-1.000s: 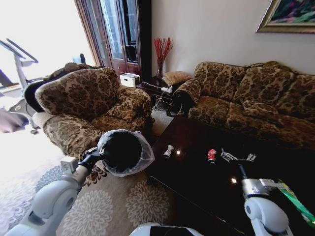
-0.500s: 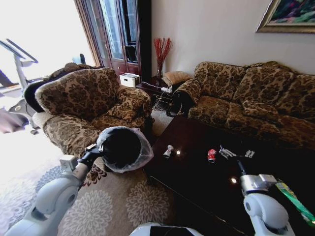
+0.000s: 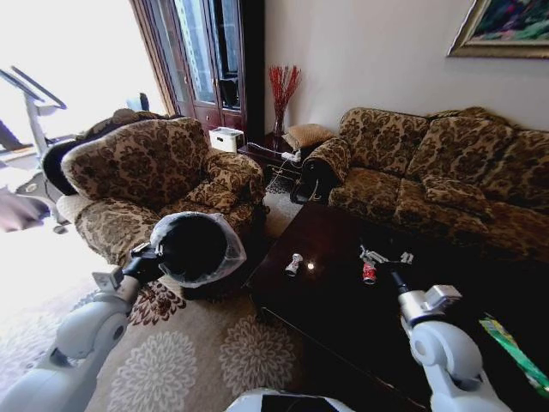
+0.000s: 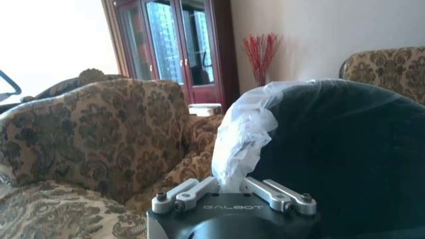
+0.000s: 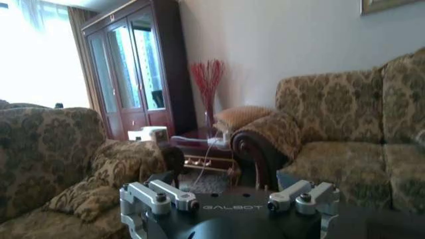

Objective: Move to the front of the table and place the trash on the table into the trash bin.

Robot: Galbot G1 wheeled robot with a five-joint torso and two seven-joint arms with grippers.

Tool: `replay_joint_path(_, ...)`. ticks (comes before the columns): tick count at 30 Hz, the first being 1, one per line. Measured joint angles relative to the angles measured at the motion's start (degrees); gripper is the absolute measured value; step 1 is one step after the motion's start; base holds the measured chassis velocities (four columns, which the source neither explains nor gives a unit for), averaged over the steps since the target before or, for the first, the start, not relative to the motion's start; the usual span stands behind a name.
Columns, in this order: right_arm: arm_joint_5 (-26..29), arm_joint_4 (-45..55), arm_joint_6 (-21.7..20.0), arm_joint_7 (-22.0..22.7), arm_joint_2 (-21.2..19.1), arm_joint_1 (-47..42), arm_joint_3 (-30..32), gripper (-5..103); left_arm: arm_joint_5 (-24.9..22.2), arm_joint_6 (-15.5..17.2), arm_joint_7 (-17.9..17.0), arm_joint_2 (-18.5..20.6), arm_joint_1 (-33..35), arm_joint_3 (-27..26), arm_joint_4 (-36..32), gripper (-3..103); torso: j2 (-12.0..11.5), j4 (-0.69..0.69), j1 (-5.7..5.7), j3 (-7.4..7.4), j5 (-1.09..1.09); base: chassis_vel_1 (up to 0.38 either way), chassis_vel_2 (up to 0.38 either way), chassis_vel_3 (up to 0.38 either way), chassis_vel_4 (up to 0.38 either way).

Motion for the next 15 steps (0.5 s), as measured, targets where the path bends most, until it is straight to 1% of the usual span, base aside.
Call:
replay_joint_path(2, 0.4, -1.7, -0.4, -0.4, 0.0, 0.8, -1.0, 100, -0.2, 0.5, 0.1, 0.1, 0.0, 0.0, 0.2, 2, 0.0, -0.01, 0.00, 0.00, 0.00, 0.000, 0.000, 0.000, 0.000)
replay_joint_path(4, 0.5, -5.8, -0.7, -0.9, 0.0, 3.1, -4.6, 100, -1.3, 1.2, 0.0, 0.2, -0.2, 0.3, 0.7, 2, 0.0, 0.00, 0.00, 0.00, 0.00, 0.000, 0.000, 0.000, 0.000)
replay_joint_path(5, 0.5, -5.8, -0.7, -0.9, 0.0, 3.1, -4.6, 100, -1.3, 1.2, 0.0, 0.2, -0.2, 0.3, 0.7, 2, 0.0, 0.00, 0.00, 0.00, 0.00, 0.000, 0.000, 0.000, 0.000)
replay_joint_path(6, 0.5, -7.5, -0.7, -0.8, 0.0, 4.2, -6.2, 100, -1.9, 1.2, 0.0, 0.2, -0.3, 0.4, 0.8, 2, 0.0, 0.00, 0.00, 0.00, -0.02, 0.000, 0.000, 0.000, 0.000)
replay_joint_path(7, -0.1, -11.4, -0.6, -0.5, 0.1, 6.9, -10.0, 100, -2.9, 1.2, -0.1, 0.1, -0.2, 0.4, 0.9, 2, 0.0, 0.00, 0.00, 0.00, 0.01, 0.000, 0.000, 0.000, 0.000)
replay_joint_path(8, -0.5, -12.8, -0.4, -0.3, 0.1, 7.9, -11.3, 100, -3.2, 1.2, -0.1, 0.0, -0.2, 0.3, 0.9, 2, 0.0, 0.00, 0.00, 0.00, 0.00, 0.000, 0.000, 0.000, 0.000)
replay_joint_path(9, -0.5, -12.8, -0.4, -0.3, 0.1, 7.9, -11.3, 100, -3.2, 1.2, -0.1, 0.0, -0.2, 0.3, 0.9, 2, 0.0, 0.00, 0.00, 0.00, 0.00, 0.000, 0.000, 0.000, 0.000)
replay_joint_path(10, -1.6, -16.7, 0.0, 0.5, 0.3, 10.9, -14.9, 100, -3.9, 1.2, -0.2, -0.1, -0.1, 0.0, 0.9, 2, 0.0, 0.00, 0.00, 0.00, -0.01, 0.000, 0.000, 0.000, 0.000)
replay_joint_path(12, -3.2, -21.5, 0.6, 2.3, 1.1, 15.1, -20.2, 100, -4.2, 1.1, -0.2, -0.2, 0.2, -0.5, 0.8, 2, 0.0, 0.01, 0.00, 0.00, 0.01, 0.000, 0.000, 0.000, 0.000)
replay_joint_path(13, -3.2, -21.5, 0.6, 2.3, 1.1, 15.1, -20.2, 100, -4.2, 1.1, -0.2, -0.2, 0.2, -0.5, 0.8, 2, 0.0, 0.01, 0.00, 0.00, 0.01, 0.000, 0.000, 0.000, 0.000)
replay_joint_path(15, -4.3, -25.8, 0.4, 5.7, 2.7, 19.6, -25.9, 100, -4.4, 1.0, -0.3, -0.1, 0.4, -1.0, 0.8, 2, 0.0, 0.03, 0.01, 0.01, -0.02, 0.000, 0.000, 0.000, 0.000)
